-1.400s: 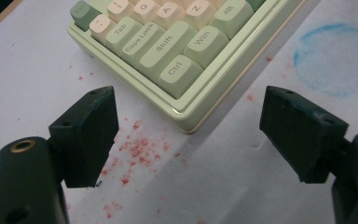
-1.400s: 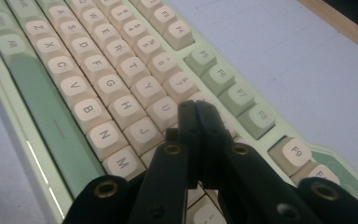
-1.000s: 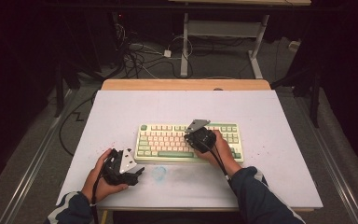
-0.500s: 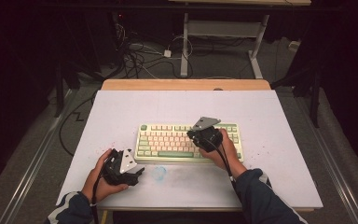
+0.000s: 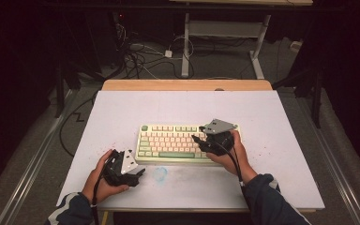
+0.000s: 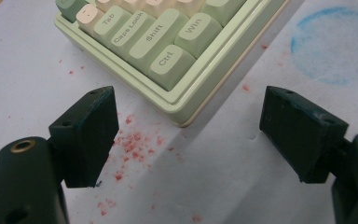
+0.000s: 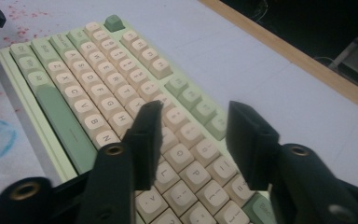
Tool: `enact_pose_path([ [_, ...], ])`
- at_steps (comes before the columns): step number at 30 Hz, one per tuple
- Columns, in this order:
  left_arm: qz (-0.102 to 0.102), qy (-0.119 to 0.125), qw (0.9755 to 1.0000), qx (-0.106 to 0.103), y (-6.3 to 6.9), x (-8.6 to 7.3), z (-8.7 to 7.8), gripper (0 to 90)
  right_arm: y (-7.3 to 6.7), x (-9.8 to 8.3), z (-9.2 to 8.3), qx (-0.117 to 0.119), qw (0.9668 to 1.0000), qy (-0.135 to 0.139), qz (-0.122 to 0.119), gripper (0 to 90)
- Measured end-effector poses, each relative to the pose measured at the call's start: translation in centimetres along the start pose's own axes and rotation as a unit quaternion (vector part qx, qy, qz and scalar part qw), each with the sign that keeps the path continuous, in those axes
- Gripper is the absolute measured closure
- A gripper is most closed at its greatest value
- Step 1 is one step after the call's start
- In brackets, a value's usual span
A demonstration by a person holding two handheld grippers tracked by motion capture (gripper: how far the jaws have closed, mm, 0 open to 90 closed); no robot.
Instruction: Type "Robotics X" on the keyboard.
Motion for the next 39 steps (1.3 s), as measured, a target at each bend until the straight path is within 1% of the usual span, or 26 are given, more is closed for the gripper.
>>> enact_pose_path([
  [3,0.002,0.0,1.0,0.001,0.0,0.0,0.0,18.1,0.3,0.0,-0.6,-0.015,0.9998,0.012,0.001,42.3],
  [5,0.002,0.0,1.0,0.002,0.0,0.0,0.0,18.2,0.4,0.0,-1.1,-0.021,0.9996,0.019,0.002,39.4],
  [7,0.002,0.001,1.0,0.003,-0.1,0.0,0.0,18.1,0.7,-0.1,-1.5,-0.034,0.9991,0.023,0.006,33.2],
  [8,0.002,0.001,1.0,0.003,-0.1,0.0,0.0,18.1,0.8,-0.1,-1.7,-0.036,0.9989,0.027,0.007,33.0],
  [10,0.003,0.002,1.0,0.005,-0.1,0.1,-0.1,18.1,1.0,-0.2,-2.1,-0.043,0.9985,0.032,0.011,28.8],
  [14,0.002,0.003,1.0,0.008,-0.2,0.1,-0.1,18.1,1.2,-0.5,-2.9,-0.049,0.9979,0.04,0.016,25.6],
  [21,-0.001,0.009,0.9998,0.018,-0.6,0.4,-0.2,18.4,1.5,-1.4,-3.9,-0.06,0.9971,0.045,0.013,24.7],
  [23,-0.005,0.011,0.9998,0.015,-0.6,0.5,-0.3,19.0,1.6,-1.6,-4.1,-0.065,0.9968,0.044,0.011,25.2],
  [25,-0.004,0.013,0.9998,0.015,-0.6,0.6,-0.4,19.8,1.6,-1.8,-4.4,-0.069,0.9965,0.046,0.007,25.2],
  [28,0.0,0.017,0.9997,0.017,-0.6,0.6,-0.5,22.8,1.7,-2.3,-4.8,-0.073,0.9962,0.047,0.007,25.5],
  [31,0.001,0.016,0.9997,0.02,-0.7,0.6,-0.5,26.5,1.8,-3.0,-5.3,-0.079,0.9958,0.046,0.008,25.6],
  [33,0.0,0.015,0.9997,0.021,-0.8,0.6,-0.5,28.4,1.9,-3.5,-5.7,-0.08,0.9956,0.049,0.009,25.7],
  [36,-0.003,0.013,0.9996,0.023,-0.9,0.7,-0.5,31.0,2.1,-4.5,-6.2,-0.088,0.9951,0.046,0.009,25.7],
  [39,-0.007,0.009,0.9996,0.025,-1.1,0.7,-0.5,35.7,2.4,-5.4,-6.7,-0.095,0.9944,0.044,0.01,25.7],
])
Point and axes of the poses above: each handheld gripper's, and its own axes: z roughly forward along the jaws, x roughly out of its top, y roughly to its right, the point moved 8 cm from there along z, roughly forward along the jaws, and after that the axes turned 14 degrees about -y, right-handed, at the moved point
